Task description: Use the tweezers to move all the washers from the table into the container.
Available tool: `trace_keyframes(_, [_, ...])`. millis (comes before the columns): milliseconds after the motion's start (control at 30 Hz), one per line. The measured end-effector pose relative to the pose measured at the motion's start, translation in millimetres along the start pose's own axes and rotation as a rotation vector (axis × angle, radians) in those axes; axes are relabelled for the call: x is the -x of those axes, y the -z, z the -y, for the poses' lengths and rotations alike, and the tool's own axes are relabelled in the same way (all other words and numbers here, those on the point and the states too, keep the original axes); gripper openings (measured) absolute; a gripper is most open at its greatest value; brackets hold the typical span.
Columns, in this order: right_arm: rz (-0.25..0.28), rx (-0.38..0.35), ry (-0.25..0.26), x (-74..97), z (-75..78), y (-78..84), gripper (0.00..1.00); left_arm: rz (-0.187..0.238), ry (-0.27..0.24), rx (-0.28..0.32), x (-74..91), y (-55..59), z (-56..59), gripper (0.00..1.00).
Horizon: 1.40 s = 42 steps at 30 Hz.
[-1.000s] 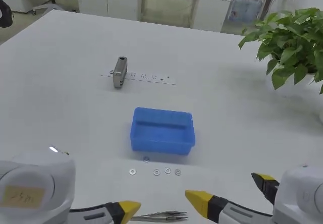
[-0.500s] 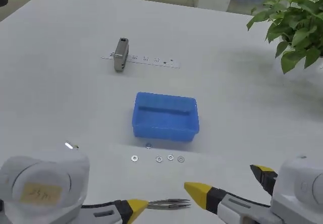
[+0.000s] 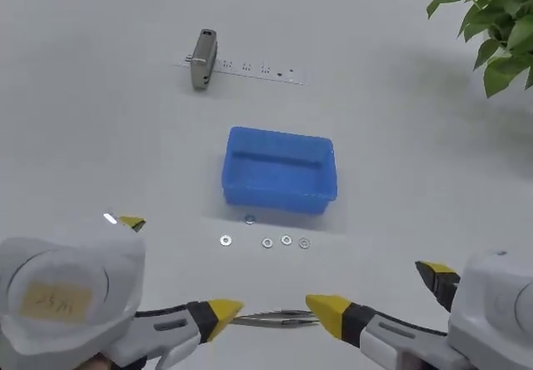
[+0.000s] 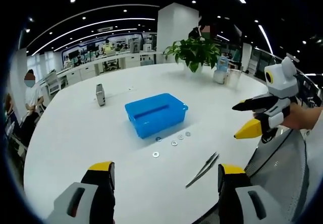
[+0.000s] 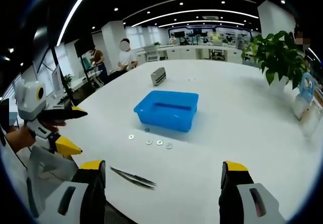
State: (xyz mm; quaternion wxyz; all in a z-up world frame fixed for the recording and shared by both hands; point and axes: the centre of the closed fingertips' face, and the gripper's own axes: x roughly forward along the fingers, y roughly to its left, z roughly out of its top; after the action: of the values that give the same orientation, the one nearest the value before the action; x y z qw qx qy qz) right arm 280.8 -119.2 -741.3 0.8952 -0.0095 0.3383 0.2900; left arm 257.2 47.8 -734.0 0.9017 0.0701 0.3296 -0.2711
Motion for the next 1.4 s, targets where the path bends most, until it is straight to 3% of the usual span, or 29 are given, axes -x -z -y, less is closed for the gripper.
trace_keyframes(267, [-0.025,-0.003,-0.004,-2.0,1.2,6.5,0.93,-0.090,0.090,-0.118,-13.0,18.7,9.7,0.68])
trace_keyframes(367, [-0.037,-0.003,-0.006,-3.0,1.3,9.7,0.93,-0.138,0.159,-0.173,-19.5,26.7,17.8,0.56])
trace_keyframes(467, [-0.053,-0.006,-0.003,-3.7,2.0,13.4,0.93,-0.159,0.201,-0.193,-26.9,32.2,24.9,0.43])
trace_keyframes(600, [-0.064,-0.012,-0.006,-4.3,0.7,15.7,0.92,-0.182,0.265,-0.204,-35.3,37.1,37.7,0.35])
trace_keyframes(733, [-0.068,-0.013,-0.007,-4.5,0.2,16.8,0.93,-0.200,0.276,-0.274,-43.1,42.9,40.8,0.28])
trace_keyframes(800, [-0.074,-0.018,-0.004,-4.3,1.0,18.2,0.92,-0.215,0.291,-0.286,-47.4,47.1,42.6,0.21])
trace_keyframes(967, [-0.088,-0.029,-0.003,-4.6,2.0,23.3,0.92,-0.257,0.310,-0.308,-62.2,63.1,42.5,0.16])
trace_keyframes(1133, [-0.096,-0.032,-0.008,-5.3,-0.4,24.7,0.92,-0.296,0.324,-0.373,-68.9,72.6,42.2,0.09])
trace_keyframes(1167, [-0.096,-0.031,-0.010,-5.7,-1.1,24.7,0.92,-0.258,0.335,-0.403,-71.7,66.8,43.8,0.09])
trace_keyframes(1200, [-0.098,-0.031,-0.010,-6.1,-1.4,24.9,0.92,-0.284,0.337,-0.397,-71.0,70.9,44.0,0.08])
trace_keyframes(1267, [-0.099,-0.031,-0.012,-6.6,-2.3,25.0,0.92,-0.284,0.347,-0.425,-70.3,71.1,43.5,0.07])
trace_keyframes(1333, [-0.099,-0.031,-0.014,-7.2,-3.7,24.7,0.92,-0.276,0.335,-0.491,-71.3,69.6,39.7,0.03])
trace_keyframes(1400, [-0.102,-0.030,-0.020,-8.4,-5.5,25.3,0.92,-0.278,0.345,-0.490,-72.4,71.4,42.2,0.00])
